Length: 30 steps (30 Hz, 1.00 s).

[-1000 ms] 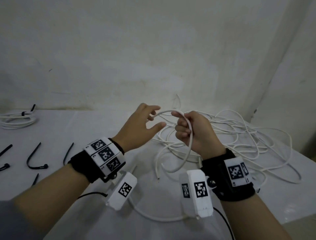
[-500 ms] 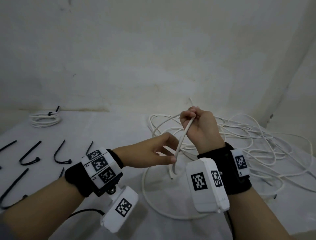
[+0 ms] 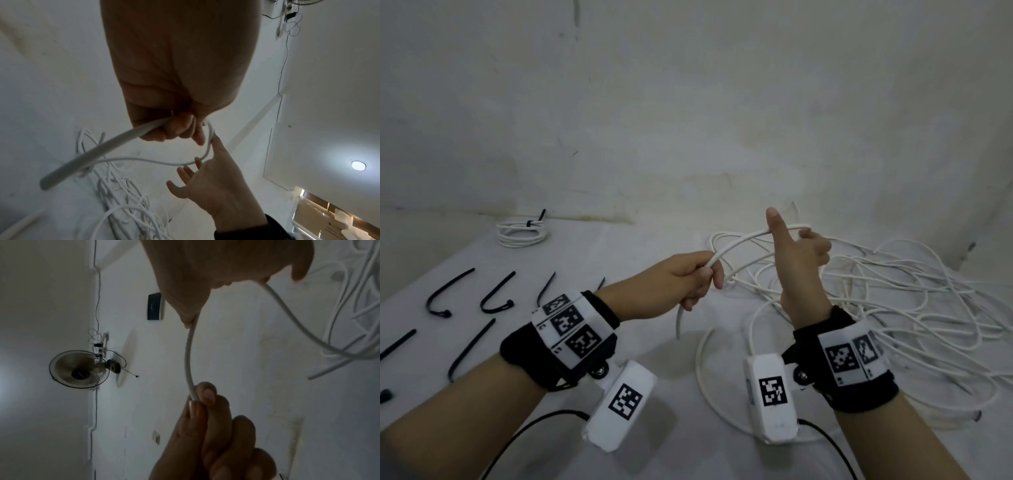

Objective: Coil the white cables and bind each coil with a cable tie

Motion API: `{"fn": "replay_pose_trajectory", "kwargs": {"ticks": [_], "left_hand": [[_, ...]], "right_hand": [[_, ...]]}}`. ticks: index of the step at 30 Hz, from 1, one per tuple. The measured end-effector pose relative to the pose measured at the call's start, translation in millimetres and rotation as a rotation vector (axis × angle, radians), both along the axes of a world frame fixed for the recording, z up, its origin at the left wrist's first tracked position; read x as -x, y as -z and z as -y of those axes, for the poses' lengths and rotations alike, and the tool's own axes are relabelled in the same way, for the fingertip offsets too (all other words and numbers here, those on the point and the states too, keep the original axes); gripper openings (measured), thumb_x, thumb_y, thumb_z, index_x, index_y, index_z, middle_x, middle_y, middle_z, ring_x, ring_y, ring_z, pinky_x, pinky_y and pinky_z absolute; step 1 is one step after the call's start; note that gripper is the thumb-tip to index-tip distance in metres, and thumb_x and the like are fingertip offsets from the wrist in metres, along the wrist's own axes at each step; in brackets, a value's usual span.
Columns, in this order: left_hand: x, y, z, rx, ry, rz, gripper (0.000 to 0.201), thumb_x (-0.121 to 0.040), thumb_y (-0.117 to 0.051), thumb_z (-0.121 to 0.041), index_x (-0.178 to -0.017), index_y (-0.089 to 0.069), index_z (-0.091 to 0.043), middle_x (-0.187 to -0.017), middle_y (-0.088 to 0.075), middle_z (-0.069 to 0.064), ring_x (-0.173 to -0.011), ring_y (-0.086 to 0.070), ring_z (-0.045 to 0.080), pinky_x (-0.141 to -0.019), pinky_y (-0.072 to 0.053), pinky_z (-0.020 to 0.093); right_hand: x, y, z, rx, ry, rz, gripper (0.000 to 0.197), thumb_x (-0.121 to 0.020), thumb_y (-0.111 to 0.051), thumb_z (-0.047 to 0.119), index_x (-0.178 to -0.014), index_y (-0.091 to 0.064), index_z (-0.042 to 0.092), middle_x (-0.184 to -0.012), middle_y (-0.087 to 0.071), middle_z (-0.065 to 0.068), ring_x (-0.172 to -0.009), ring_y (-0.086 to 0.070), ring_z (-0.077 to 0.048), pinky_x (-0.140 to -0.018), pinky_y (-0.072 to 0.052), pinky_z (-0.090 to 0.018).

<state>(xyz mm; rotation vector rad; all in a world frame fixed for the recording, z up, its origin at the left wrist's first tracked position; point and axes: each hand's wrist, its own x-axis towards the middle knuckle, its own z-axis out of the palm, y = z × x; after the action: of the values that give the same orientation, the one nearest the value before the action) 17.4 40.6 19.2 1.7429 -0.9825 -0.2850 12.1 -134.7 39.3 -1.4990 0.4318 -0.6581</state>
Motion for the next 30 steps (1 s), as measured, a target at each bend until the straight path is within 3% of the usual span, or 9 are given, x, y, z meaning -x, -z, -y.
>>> {"fn": "replay_pose_trajectory", "kwargs": {"ticks": [4, 7, 10, 13, 17, 20, 23, 27, 30], "left_hand": [[3, -9, -8, 0.065, -0.021, -0.003, 0.024, -0.093, -0.032, -0.025, -0.087, -0.051, -0.011, -0.054, -0.038, -0.015, -0.049, -0.032, 0.002, -0.052, -0.034, 0.015], [1, -18, -17, 0.115, -0.030, -0.035, 0.025, -0.094, -0.033, -0.027, -0.087, -0.050, -0.011, -0.055, -0.036, -0.014, -0.048, -0.029, 0.003, -0.051, -0.030, 0.015], [-4, -26, -28, 0.234, -0.129, -0.095, 0.027, -0.101, -0.035, -0.025, -0.084, -0.051, -0.011, -0.054, -0.033, -0.011, -0.047, -0.028, 0.004, -0.050, -0.030, 0.014], [-4, -27, -31, 0.286, -0.198, -0.227, 0.036, -0.102, -0.030, -0.029, -0.074, -0.044, -0.012, -0.052, -0.029, -0.009, -0.044, -0.024, 0.005, -0.047, -0.026, 0.017], [2, -24, -28, 0.418, -0.129, -0.362, 0.038, -0.094, -0.033, -0.041, -0.064, -0.034, -0.017, -0.050, -0.023, -0.009, -0.042, -0.017, 0.005, -0.045, -0.014, 0.021], [-3, -36, -36, 0.740, -0.150, -0.487, 0.049, -0.097, -0.029, -0.039, -0.053, -0.041, -0.022, -0.044, -0.024, -0.010, -0.042, -0.009, 0.007, -0.039, -0.014, 0.019], [-12, -50, -52, 0.991, -0.160, -0.516, 0.057, -0.099, -0.025, -0.037, -0.048, -0.046, -0.022, -0.041, -0.026, -0.010, -0.043, -0.005, 0.009, -0.034, -0.016, 0.016], [-23, -60, -66, 1.155, -0.169, -0.508, 0.061, -0.103, -0.023, -0.035, -0.050, -0.048, -0.020, -0.042, -0.027, -0.008, -0.034, -0.016, 0.005, -0.034, -0.020, 0.016], [-28, -62, -65, 1.194, -0.160, -0.499, 0.057, -0.103, -0.023, -0.034, -0.055, -0.047, -0.018, -0.042, -0.028, -0.008, -0.033, -0.025, 0.003, -0.036, -0.026, 0.015]], "right_hand": [[2, 2, 0, 0.277, 0.067, 0.293, 0.055, -0.077, -0.074, 0.042, -0.102, -0.033, 0.015, -0.115, -0.033, -0.002, -0.111, -0.037, -0.017, -0.094, -0.034, -0.028], [9, -3, 0, 0.536, -0.232, 0.349, 0.037, -0.092, -0.059, 0.036, -0.081, -0.055, 0.001, -0.074, -0.058, -0.004, -0.067, -0.050, 0.001, -0.065, -0.037, -0.011], [12, -8, 0, 0.575, -0.424, 0.411, 0.036, -0.095, -0.057, 0.022, -0.072, -0.052, -0.005, -0.057, -0.042, -0.019, -0.051, -0.043, -0.011, -0.053, -0.040, -0.018], [8, -12, 4, 0.500, -0.370, 0.497, 0.029, -0.097, -0.054, 0.020, -0.069, -0.054, 0.013, -0.053, -0.035, -0.014, -0.046, -0.034, -0.020, -0.044, -0.032, -0.023], [-1, -20, 9, 0.461, -0.412, 0.443, 0.020, -0.097, -0.053, 0.018, -0.077, -0.056, 0.016, -0.054, -0.037, -0.007, -0.045, -0.035, -0.016, -0.043, -0.036, -0.023], [-5, -11, 16, 0.394, -0.623, 0.351, 0.009, -0.098, -0.049, 0.011, -0.091, -0.051, 0.016, -0.060, -0.045, -0.002, -0.047, -0.044, -0.013, -0.050, -0.045, -0.025], [-7, 6, 30, 0.449, -0.743, 0.282, 0.019, -0.098, -0.043, 0.002, -0.102, -0.045, 0.020, -0.065, -0.049, -0.002, -0.059, -0.049, -0.017, -0.063, -0.046, -0.027], [-10, 17, 43, 0.698, -0.696, 0.292, 0.029, -0.099, -0.044, 0.004, -0.104, -0.046, 0.032, -0.068, -0.048, 0.001, -0.060, -0.052, -0.019, -0.068, -0.049, -0.034], [-10, 15, 39, 1.065, -0.622, 0.336, 0.028, -0.093, -0.046, 0.015, -0.102, -0.050, 0.041, -0.071, -0.052, 0.008, -0.063, -0.054, -0.010, -0.065, -0.045, -0.019]]}}
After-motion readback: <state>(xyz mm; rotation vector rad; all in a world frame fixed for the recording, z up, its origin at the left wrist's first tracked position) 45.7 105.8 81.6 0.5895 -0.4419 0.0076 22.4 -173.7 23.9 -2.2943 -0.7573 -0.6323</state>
